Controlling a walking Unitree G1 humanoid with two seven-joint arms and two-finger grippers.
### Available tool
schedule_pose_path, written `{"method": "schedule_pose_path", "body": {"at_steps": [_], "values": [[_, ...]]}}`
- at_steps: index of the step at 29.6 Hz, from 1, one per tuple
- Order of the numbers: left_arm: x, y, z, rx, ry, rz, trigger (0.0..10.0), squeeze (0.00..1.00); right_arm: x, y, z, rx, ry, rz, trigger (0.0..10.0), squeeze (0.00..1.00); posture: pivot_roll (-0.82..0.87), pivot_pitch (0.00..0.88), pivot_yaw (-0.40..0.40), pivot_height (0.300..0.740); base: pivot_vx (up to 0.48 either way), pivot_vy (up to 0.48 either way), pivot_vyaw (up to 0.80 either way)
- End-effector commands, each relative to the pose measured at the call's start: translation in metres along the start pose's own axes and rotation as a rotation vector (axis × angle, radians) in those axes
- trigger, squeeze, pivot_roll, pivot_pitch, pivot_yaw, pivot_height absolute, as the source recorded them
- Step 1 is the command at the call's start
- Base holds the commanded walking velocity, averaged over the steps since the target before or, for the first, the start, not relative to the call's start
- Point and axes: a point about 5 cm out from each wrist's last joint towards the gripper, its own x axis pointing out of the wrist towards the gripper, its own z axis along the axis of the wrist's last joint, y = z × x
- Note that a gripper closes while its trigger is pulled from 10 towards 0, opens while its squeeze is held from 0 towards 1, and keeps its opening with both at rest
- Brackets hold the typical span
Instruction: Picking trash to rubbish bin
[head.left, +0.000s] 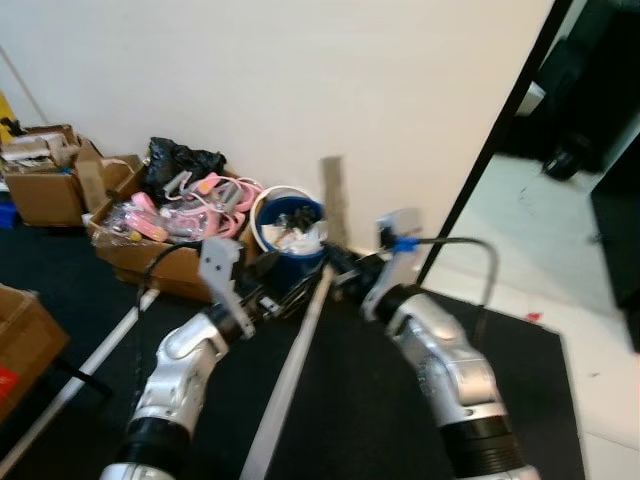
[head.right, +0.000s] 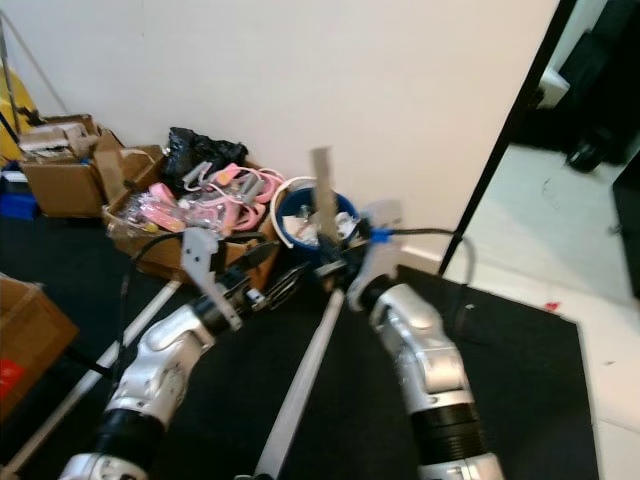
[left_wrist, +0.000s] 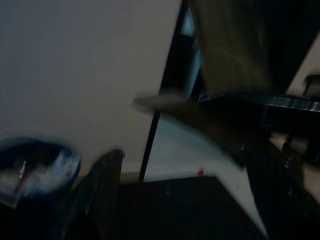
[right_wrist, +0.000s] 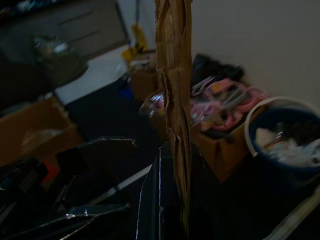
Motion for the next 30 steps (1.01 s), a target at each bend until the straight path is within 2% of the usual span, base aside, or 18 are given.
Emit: {"method": "schedule_pose_path", "body": {"at_steps": [1, 9, 16, 19, 23, 28, 30], "values": [[-0.004, 0.000, 0.004, 0.015, -0.011, 0.015, 10.0, 0.00, 0.001, 0.000, -0.002, 0.005, 0.002, 0.020, 10.0, 0.00, 0.00, 0.056, -0.106, 0.740, 0.000, 0.000, 0.79], [-0.022, 0.010, -0.002, 0.058, 0.054, 0.059, 10.0, 0.00, -0.001, -0.005, -0.010, 0.039, 0.005, 0.026, 10.0, 0.00, 0.03, 0.074, -0.100, 0.740, 0.000, 0.000, 0.76], [-0.038, 0.032, 0.013, 0.167, 0.100, 0.099, 10.0, 0.00, 0.001, -0.016, -0.015, 0.052, -0.005, -0.017, 10.0, 0.00, 0.04, 0.085, -0.053, 0.740, 0.000, 0.000, 0.74], [-0.035, 0.038, 0.023, 0.213, 0.108, 0.071, 10.0, 0.00, 0.000, -0.020, -0.016, 0.066, -0.024, -0.044, 10.0, 0.00, 0.05, 0.067, -0.038, 0.740, 0.000, 0.000, 0.74], [-0.023, 0.040, 0.040, 0.241, 0.072, 0.035, 10.0, 0.00, 0.000, -0.025, -0.019, 0.078, -0.026, -0.062, 10.0, 0.00, 0.06, 0.058, -0.025, 0.740, 0.000, 0.000, 0.73], [-0.011, 0.026, 0.042, 0.233, 0.054, -0.040, 10.0, 0.00, 0.003, -0.027, -0.022, 0.094, -0.032, -0.075, 10.0, 0.00, 0.07, 0.052, -0.020, 0.740, 0.000, 0.000, 0.73], [-0.010, 0.025, 0.042, 0.230, 0.052, -0.043, 10.0, 0.00, 0.003, -0.027, -0.022, 0.095, -0.033, -0.076, 10.0, 0.00, 0.07, 0.052, -0.020, 0.740, 0.000, 0.000, 0.73]]}}
